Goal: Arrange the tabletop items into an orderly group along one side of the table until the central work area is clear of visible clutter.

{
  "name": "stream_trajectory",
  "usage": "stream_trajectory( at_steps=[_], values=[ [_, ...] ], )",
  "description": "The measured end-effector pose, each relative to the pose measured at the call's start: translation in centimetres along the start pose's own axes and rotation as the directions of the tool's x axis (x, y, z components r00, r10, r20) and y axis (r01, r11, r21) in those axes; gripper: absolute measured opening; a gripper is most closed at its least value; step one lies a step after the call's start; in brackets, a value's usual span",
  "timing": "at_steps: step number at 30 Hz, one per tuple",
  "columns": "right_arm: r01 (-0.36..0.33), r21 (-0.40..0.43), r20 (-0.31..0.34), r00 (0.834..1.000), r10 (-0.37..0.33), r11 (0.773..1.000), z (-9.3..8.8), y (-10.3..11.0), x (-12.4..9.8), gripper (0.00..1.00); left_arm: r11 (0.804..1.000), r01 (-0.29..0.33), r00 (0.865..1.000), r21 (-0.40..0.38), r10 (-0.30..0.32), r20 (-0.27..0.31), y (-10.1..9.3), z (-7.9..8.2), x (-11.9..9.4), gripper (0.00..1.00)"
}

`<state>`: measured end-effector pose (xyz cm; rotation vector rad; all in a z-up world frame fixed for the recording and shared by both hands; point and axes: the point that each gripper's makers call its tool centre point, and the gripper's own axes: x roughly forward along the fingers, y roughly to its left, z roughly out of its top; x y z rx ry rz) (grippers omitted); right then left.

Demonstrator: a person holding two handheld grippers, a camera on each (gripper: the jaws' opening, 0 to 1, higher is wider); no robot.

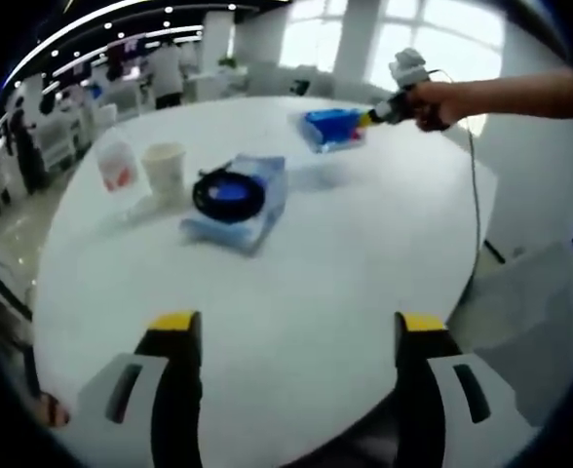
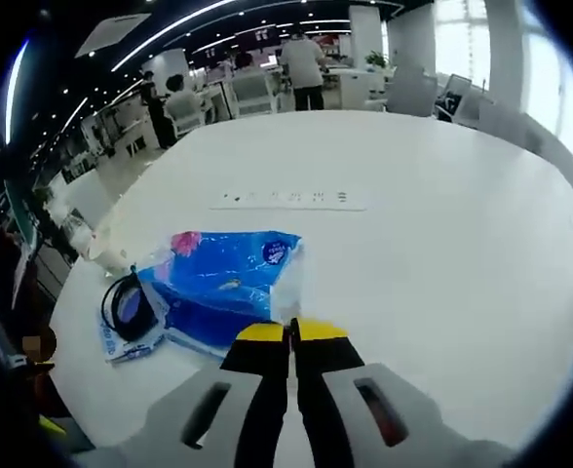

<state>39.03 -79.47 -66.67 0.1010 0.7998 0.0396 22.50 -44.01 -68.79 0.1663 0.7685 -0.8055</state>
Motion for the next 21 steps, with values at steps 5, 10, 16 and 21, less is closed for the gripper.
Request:
stream_trajectory(
  at_steps=[5,10,16,21],
  values=[
    [0.0,0.006,-0.021,1.0,0.0,1.0,-0.6,-0.3,0.4,0.01,1.0,0.002,1.0,0.0,-0.002,-0.006,-0.1,-0.2,0.0,0.78],
    [-0.002,0.0,-0.033,0.999,0.002,1.0,-1.0,-0.5,0.8,0.01,1.0,0.002,1.0,0.001,-0.002,-0.012,-0.1,-0.3,0.1,0.78],
    [-0.014,0.002,-0.055,0.998,0.014,1.0,-2.0,-0.4,1.3,0.01,1.0,0.005,1.0,0.005,-0.005,-0.022,-0.3,-0.4,0.1,0.78],
    [-0.013,-0.023,-0.074,0.997,0.011,1.0,-2.3,-0.7,1.9,0.01,1.0,0.007,1.0,0.0,-0.007,-0.024,-0.3,-0.5,0.2,0.78]
  ],
)
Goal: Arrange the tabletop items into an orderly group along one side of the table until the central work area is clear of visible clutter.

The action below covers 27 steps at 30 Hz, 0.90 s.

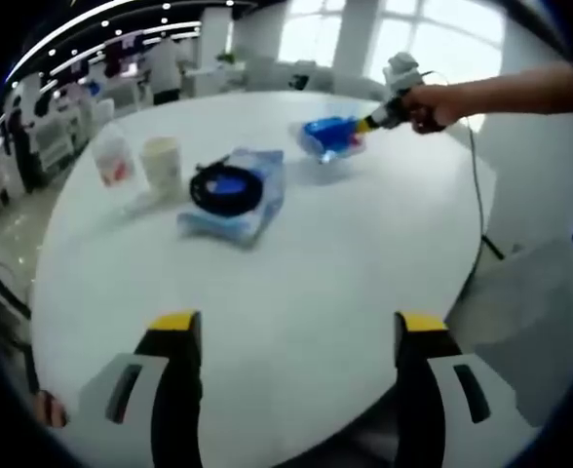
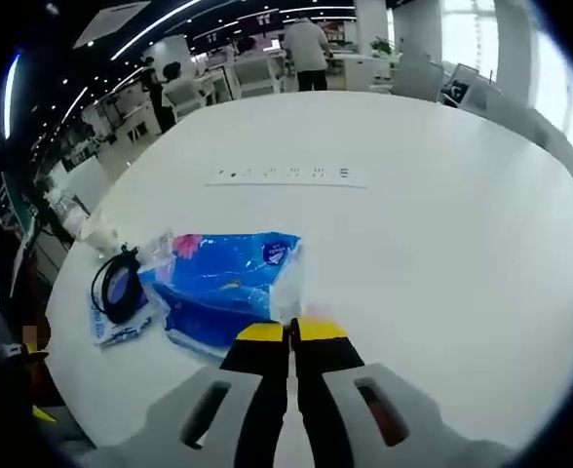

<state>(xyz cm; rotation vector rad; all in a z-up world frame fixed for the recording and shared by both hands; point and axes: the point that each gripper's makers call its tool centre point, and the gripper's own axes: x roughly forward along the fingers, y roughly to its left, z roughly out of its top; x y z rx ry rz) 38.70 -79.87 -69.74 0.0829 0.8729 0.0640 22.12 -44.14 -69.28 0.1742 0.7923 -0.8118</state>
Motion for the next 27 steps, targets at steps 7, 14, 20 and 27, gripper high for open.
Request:
stream_trajectory(
  at_steps=[7,14,20,27],
  values=[
    [0.001,0.001,-0.012,1.0,-0.001,1.0,-0.1,-0.9,1.3,0.01,1.0,0.001,1.0,-0.005,-0.001,-0.018,0.1,-0.5,0.2,0.78],
    [0.01,0.01,-0.03,0.999,-0.009,1.0,-0.5,-2.8,2.5,0.01,1.0,-0.011,0.999,-0.014,0.01,-0.03,0.4,-0.9,0.1,0.78],
    [0.024,0.007,-0.041,0.999,-0.024,1.0,-0.7,-3.5,2.8,0.01,1.0,-0.013,0.999,-0.02,0.013,-0.033,0.5,-1.0,0.2,0.78],
    [0.041,0.048,-0.063,0.997,-0.038,0.998,-1.6,-4.6,3.1,0.01,1.0,-0.007,0.999,-0.011,0.007,-0.051,0.4,-1.4,0.6,0.78]
  ],
)
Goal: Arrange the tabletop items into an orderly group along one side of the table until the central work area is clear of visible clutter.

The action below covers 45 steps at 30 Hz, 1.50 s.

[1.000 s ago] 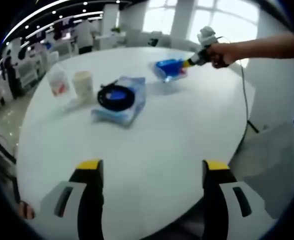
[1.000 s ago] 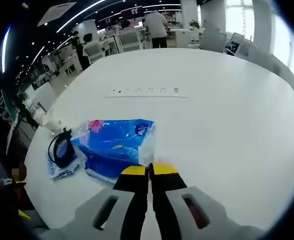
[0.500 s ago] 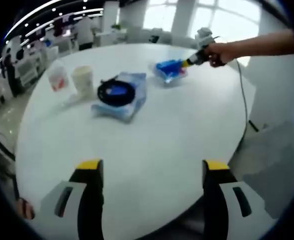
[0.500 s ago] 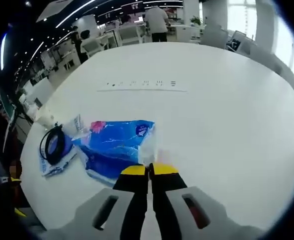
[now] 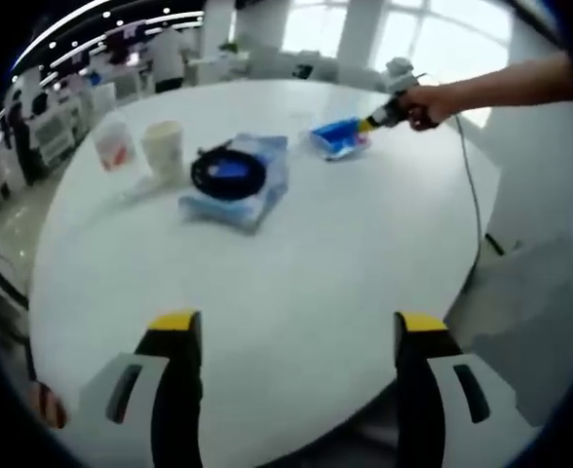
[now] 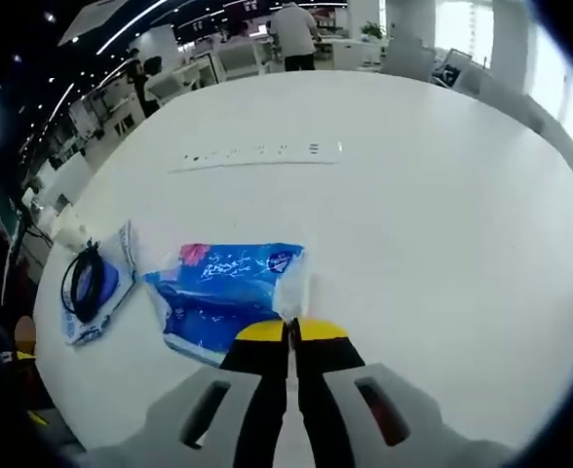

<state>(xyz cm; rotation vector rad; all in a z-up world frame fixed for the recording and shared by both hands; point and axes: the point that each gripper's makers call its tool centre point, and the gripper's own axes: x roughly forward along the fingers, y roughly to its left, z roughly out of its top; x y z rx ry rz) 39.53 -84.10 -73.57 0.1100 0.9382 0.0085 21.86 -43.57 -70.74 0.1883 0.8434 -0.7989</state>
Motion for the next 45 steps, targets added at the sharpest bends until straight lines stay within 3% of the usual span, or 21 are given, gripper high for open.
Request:
stream_trajectory(
  at_steps=[45],
  values=[
    [0.011,0.002,-0.009,1.0,-0.011,1.0,-0.6,-1.6,0.4,0.02,1.0,0.001,0.999,0.028,0.0,-0.046,-0.3,-1.2,0.1,0.78]
  ],
)
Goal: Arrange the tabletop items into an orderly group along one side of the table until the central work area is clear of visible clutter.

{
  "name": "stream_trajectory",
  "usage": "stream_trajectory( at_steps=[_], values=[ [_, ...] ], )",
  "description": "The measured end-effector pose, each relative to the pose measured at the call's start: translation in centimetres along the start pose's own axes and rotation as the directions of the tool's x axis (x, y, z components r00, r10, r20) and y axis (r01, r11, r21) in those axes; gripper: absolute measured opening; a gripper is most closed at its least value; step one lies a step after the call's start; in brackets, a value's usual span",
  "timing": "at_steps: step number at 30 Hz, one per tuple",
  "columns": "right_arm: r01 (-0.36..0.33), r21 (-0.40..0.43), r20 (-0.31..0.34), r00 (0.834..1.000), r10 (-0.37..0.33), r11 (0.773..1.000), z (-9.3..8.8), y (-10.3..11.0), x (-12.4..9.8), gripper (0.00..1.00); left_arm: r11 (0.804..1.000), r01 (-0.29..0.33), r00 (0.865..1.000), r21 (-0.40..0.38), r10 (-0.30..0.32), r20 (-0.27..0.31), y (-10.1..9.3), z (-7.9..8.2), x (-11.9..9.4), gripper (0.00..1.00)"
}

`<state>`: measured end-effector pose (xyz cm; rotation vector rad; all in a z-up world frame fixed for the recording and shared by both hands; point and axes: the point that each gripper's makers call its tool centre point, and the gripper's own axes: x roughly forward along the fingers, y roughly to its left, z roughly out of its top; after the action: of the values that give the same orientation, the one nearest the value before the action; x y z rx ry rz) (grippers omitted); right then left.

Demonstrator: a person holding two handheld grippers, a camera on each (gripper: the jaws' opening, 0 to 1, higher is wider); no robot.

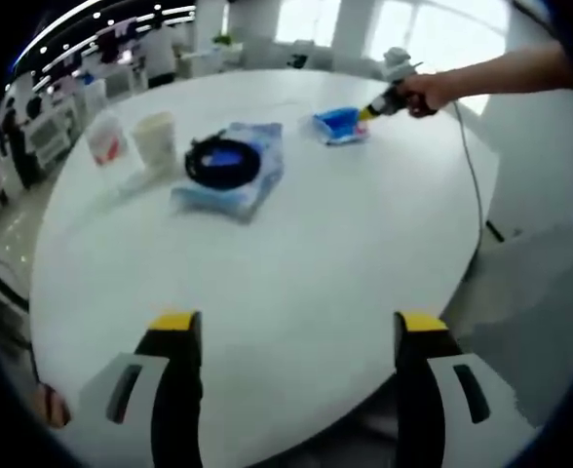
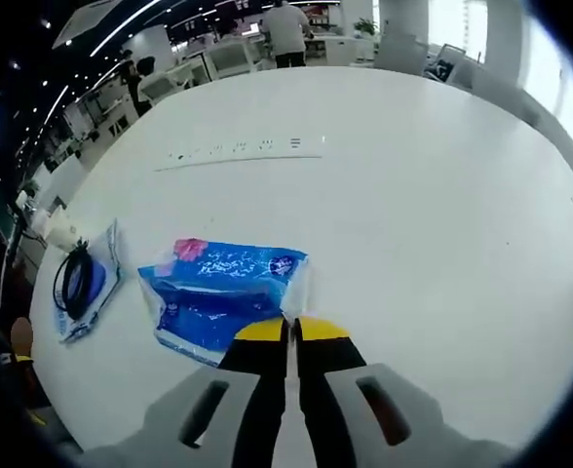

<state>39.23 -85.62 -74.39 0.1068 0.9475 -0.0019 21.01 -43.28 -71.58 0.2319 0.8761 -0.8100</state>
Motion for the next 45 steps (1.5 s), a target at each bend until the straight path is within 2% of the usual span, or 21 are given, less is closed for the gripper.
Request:
stream_trajectory(
  at_steps=[8,20,27,35,40,45],
  values=[
    [0.003,0.006,0.001,1.0,-0.003,1.0,-0.4,0.2,-0.9,0.05,1.0,-0.005,1.0,-0.002,0.005,0.004,0.3,0.0,0.1,0.78],
    [-0.012,0.029,0.0,1.0,0.012,0.999,-0.7,-0.1,-0.4,0.1,1.0,0.011,1.0,0.012,-0.011,-0.013,-0.2,-0.2,0.2,0.78],
    [-0.025,0.024,0.009,1.0,0.025,0.999,-0.9,0.6,-0.6,0.13,1.0,0.015,1.0,0.013,-0.015,-0.015,-0.4,-0.3,0.1,0.78],
    [-0.051,0.018,0.009,0.999,0.051,0.999,-1.5,1.4,-0.5,0.22,1.0,0.019,1.0,0.011,-0.018,-0.013,-0.5,-0.2,-0.1,0.78],
    [-0.058,0.013,0.01,0.998,0.058,0.998,-1.7,1.6,-0.8,0.36,1.0,0.018,1.0,0.009,-0.018,-0.007,-0.4,-0.2,0.0,0.78],
    [-0.067,-0.003,0.032,0.997,0.067,0.998,-1.3,2.0,-1.8,0.42,1.0,0.025,1.0,0.01,-0.025,0.004,-0.6,0.1,0.0,0.78]
  ],
)
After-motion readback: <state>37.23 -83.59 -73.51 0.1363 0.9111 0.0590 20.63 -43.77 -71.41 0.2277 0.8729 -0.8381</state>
